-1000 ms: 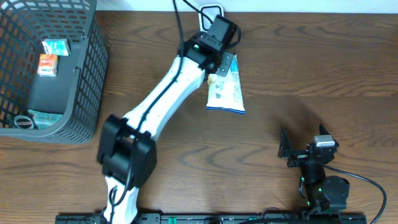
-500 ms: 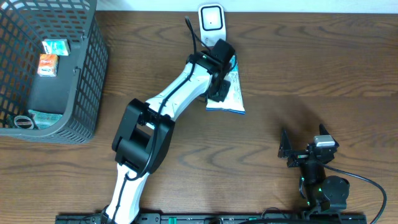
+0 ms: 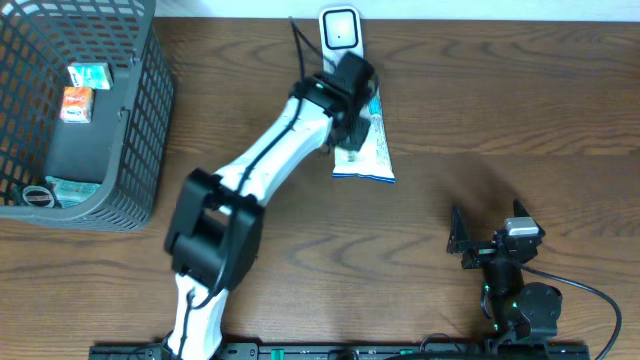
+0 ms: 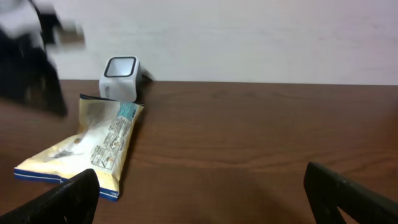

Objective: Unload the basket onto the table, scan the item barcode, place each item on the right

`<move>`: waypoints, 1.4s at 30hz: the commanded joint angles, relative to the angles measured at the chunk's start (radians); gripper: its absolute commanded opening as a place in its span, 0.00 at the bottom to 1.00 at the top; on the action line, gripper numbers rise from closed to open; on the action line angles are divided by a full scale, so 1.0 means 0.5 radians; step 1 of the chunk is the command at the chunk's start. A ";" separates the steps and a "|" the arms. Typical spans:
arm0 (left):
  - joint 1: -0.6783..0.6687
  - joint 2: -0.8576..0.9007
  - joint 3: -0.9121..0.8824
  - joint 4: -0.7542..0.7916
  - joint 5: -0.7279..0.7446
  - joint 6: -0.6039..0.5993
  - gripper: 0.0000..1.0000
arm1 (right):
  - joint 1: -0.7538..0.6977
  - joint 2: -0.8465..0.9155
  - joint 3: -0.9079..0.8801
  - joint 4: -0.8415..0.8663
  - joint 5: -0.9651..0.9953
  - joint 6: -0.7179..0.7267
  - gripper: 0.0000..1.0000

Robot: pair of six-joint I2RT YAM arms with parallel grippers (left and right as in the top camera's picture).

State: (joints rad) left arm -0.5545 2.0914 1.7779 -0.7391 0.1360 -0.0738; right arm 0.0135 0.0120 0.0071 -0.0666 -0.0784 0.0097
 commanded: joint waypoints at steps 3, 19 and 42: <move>0.018 -0.185 0.101 0.279 0.006 0.034 0.25 | 0.014 -0.011 -0.002 -0.009 -0.005 -0.022 0.99; -0.038 0.457 0.050 0.397 0.020 -0.130 0.47 | 0.014 -0.011 -0.002 -0.009 -0.005 -0.022 0.99; -0.050 0.006 0.049 0.031 0.152 -0.040 0.62 | 0.014 -0.011 -0.002 -0.009 -0.005 -0.022 0.99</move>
State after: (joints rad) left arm -0.5728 2.0617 1.8149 -0.6674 0.1471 -0.1001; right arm 0.0135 0.0120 0.0071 -0.0669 -0.0784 0.0101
